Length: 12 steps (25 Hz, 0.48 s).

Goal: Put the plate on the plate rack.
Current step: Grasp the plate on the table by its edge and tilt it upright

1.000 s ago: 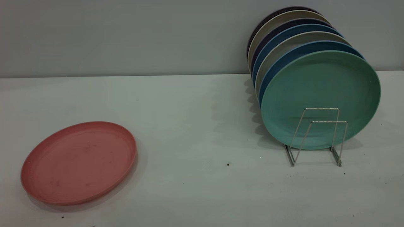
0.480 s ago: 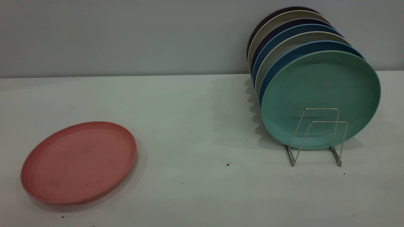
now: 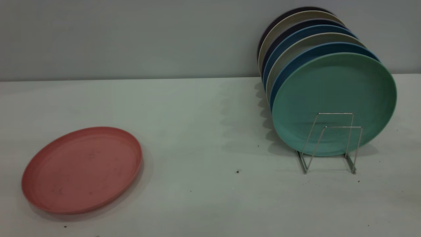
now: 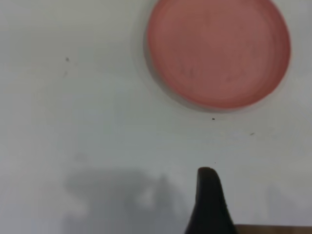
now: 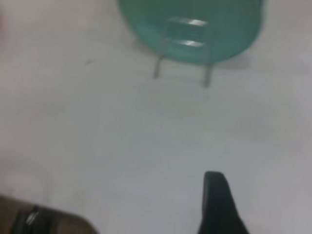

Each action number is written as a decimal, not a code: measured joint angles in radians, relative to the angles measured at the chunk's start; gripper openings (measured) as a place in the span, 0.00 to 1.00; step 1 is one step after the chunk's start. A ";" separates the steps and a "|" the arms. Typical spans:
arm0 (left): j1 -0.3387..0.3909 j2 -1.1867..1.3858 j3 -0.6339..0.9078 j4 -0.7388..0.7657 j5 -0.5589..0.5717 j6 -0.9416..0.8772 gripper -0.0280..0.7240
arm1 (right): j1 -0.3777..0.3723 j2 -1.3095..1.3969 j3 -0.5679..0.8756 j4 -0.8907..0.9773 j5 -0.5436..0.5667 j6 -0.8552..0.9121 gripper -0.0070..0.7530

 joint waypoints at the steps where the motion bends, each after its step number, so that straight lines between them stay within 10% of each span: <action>1: 0.000 0.056 0.000 -0.005 -0.047 -0.004 0.77 | 0.000 0.047 0.000 0.030 -0.013 -0.027 0.64; 12: 0.032 0.714 -0.028 -0.141 -0.394 0.057 0.77 | 0.000 0.268 0.000 0.198 -0.080 -0.217 0.64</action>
